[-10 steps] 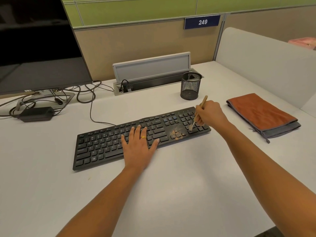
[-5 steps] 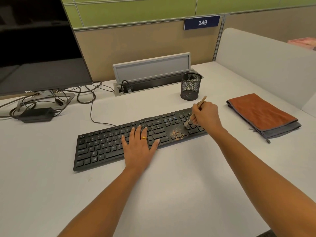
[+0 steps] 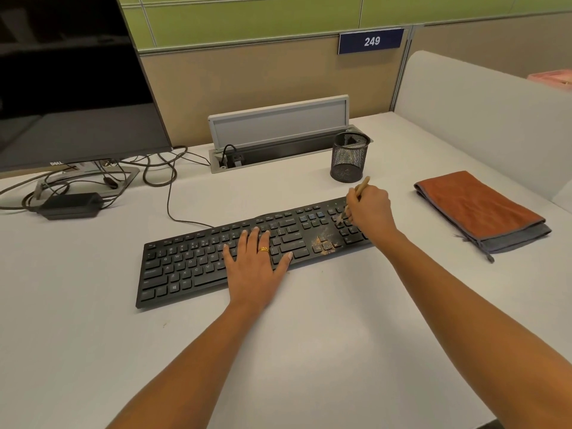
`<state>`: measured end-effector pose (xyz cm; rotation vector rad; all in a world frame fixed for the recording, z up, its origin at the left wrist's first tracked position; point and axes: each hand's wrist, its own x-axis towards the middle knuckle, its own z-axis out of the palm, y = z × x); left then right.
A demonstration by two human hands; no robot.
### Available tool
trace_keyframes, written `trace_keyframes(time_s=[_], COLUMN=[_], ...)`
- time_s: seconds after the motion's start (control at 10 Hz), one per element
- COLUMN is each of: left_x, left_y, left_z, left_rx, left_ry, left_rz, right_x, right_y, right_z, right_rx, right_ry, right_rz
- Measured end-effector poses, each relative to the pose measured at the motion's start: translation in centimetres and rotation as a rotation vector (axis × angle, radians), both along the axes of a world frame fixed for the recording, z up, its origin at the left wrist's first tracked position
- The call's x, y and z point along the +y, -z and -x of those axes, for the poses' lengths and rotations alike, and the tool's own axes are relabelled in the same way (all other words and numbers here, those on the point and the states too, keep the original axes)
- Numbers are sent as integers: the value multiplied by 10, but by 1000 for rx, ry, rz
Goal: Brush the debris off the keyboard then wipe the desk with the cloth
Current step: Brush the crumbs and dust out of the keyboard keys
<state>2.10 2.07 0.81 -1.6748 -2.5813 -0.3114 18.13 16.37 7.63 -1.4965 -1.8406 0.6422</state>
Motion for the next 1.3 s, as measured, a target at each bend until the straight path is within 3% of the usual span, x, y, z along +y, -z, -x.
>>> trace_keyframes(time_s=[0.3, 0.5, 0.7, 0.9, 1.1, 1.3], left_x=[0, 1, 0, 1, 0, 0], left_y=[0, 0, 0, -1, 0, -1], left_z=[0, 0, 0, 0, 1, 0], left_rx=[5, -5, 3, 7, 5, 1], left_ry=[-4, -7, -10, -7, -7, -6], left_rz=[11, 17, 23, 27, 27, 24], right_x=[4, -1, -4, -10, -14, -20], right_y=[-1, -12, -6, -4, -7, -3], right_z=[2, -8, 3, 4, -7, -15], right_rx=[87, -21, 131, -61, 87, 13], right_ry=[-162, -337, -299, -347, -308, -308], right_rz=[118, 260, 151, 151, 130, 122])
